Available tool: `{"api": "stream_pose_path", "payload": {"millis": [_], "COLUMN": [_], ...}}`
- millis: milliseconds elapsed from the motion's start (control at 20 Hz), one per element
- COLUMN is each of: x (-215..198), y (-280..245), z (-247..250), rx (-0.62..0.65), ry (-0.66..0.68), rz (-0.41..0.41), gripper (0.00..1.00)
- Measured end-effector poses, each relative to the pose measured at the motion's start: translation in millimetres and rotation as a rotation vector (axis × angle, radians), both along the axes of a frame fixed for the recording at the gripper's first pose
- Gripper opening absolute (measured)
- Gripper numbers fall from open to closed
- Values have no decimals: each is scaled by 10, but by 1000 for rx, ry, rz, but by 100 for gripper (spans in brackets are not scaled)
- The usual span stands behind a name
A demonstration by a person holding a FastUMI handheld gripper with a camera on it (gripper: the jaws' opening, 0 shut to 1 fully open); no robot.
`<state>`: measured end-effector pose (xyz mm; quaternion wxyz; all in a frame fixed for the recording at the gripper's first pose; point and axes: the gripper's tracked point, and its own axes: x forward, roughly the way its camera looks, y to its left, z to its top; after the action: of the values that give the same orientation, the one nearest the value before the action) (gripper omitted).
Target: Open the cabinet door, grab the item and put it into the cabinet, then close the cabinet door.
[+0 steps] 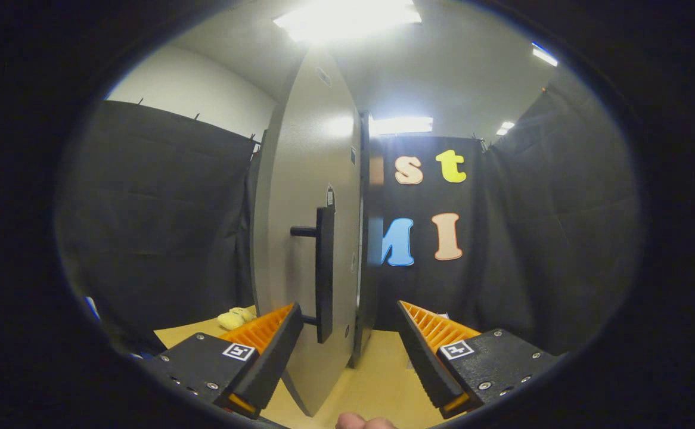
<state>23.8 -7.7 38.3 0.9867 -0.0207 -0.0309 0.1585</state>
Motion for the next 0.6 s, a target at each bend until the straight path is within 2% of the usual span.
{"api": "stream_pose_path", "payload": {"millis": [150,300,600], "x": [-172,-379,-735], "y": [-34,133,695], "z": [19,52,-10], "rx": [33,34,28], "ry": [13,-3,-6], "rz": [12,82,296], "gripper": [96,95,95]}}
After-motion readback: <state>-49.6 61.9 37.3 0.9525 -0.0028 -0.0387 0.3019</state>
